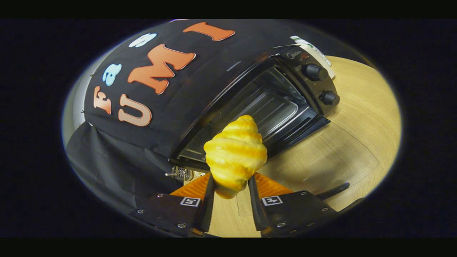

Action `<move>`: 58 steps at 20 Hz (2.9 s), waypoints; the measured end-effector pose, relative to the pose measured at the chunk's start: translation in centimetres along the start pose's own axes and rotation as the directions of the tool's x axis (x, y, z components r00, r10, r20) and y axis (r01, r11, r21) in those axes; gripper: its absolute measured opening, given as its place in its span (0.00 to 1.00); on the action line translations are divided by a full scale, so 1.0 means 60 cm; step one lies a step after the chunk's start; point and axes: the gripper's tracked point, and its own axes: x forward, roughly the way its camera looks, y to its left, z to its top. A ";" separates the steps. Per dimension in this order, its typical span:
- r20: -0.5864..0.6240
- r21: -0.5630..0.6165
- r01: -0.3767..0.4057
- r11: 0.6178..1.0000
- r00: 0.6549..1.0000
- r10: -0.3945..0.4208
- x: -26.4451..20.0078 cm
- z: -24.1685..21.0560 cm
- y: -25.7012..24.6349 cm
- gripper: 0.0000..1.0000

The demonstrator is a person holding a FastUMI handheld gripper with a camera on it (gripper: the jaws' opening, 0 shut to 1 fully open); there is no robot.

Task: Open the toaster oven, put the food inside, and close the toaster oven door.

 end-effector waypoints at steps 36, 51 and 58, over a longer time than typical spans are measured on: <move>0.153 0.028 -0.018 0.999 0.988 0.014 0.041 0.064 0.033 0.95; -0.017 -0.397 0.223 0.890 0.968 -0.250 -0.165 -0.063 -0.127 0.97; -0.126 -0.509 0.276 0.815 0.913 -0.387 -0.155 -0.119 -0.208 0.98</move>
